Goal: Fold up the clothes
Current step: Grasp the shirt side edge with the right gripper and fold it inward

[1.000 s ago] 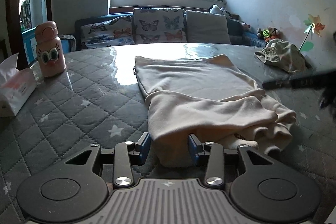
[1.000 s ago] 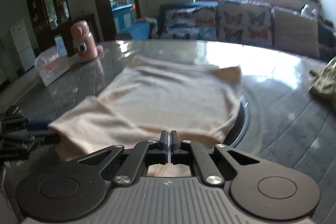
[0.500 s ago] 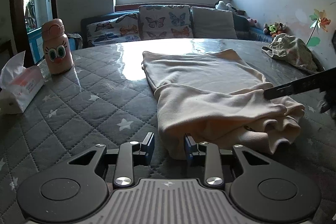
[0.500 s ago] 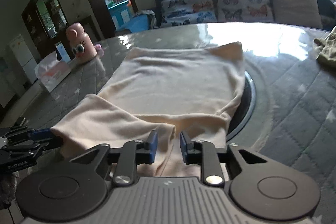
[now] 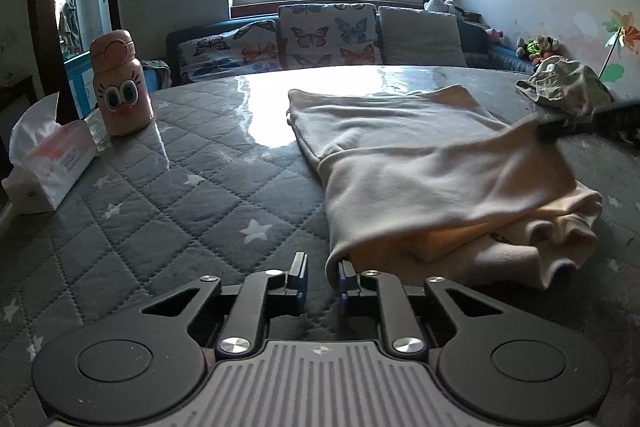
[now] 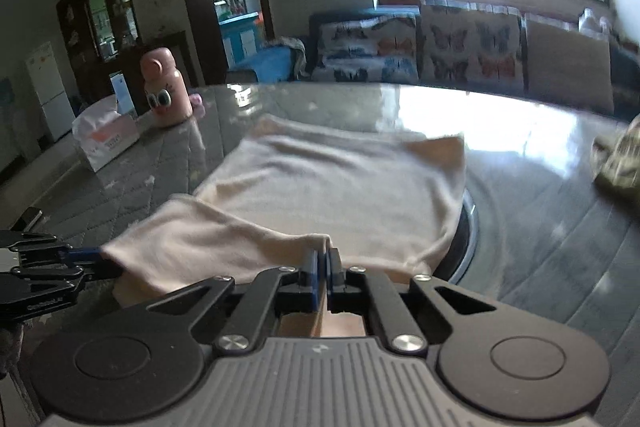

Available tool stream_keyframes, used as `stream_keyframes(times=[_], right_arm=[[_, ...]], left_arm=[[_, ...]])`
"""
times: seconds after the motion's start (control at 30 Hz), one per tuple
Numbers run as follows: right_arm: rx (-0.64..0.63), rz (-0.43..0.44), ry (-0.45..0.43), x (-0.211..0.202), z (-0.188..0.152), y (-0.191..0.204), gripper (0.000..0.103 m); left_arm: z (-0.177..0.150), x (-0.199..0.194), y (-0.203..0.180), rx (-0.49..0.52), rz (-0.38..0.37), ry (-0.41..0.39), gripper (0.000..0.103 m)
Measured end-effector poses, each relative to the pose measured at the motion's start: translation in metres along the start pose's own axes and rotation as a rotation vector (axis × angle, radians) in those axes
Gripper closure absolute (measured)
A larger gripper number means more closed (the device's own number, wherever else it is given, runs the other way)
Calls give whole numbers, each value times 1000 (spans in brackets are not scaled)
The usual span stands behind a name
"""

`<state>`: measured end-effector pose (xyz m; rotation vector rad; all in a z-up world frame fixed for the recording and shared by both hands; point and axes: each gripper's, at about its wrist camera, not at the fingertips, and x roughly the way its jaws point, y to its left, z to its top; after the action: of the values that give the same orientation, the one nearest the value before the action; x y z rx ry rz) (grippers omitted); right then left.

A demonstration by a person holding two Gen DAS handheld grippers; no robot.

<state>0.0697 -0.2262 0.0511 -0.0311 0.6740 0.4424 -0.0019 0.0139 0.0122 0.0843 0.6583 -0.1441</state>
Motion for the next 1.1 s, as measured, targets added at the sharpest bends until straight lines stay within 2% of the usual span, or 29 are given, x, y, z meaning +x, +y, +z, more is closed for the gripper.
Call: stream_keyframes(times=[0.13,0.2,0.3,0.5,0.63,0.8,0.9,1.1], right_arm=[[-13,-37,-28,-8,7,-3,100],[-1,-57,-13,-3,4,-8,100],[15,-44,-1,-1,6,-8,100],[-102,2,-131,-23,53,23,100],[-169,17,-173,-32,71,39,100],[-188,16,-203,-40,77,48,100],[-165,-15,-158,-32,64,37,100],[-58,-68,54,10,14,-2,98]], left_arm=[[-2,-2,-4,25,7,-8,89],[-2,-3,-5,33,10,-11,89],[-3,-4,-7,42,13,-12,89],[-3,0,-4,9,11,0,89],[-4,0,-2,0,5,-3,90],[-3,1,0,-7,-2,-6,90],[-5,1,-1,-5,-3,-8,90],[-5,-2,-1,14,-12,2,89]])
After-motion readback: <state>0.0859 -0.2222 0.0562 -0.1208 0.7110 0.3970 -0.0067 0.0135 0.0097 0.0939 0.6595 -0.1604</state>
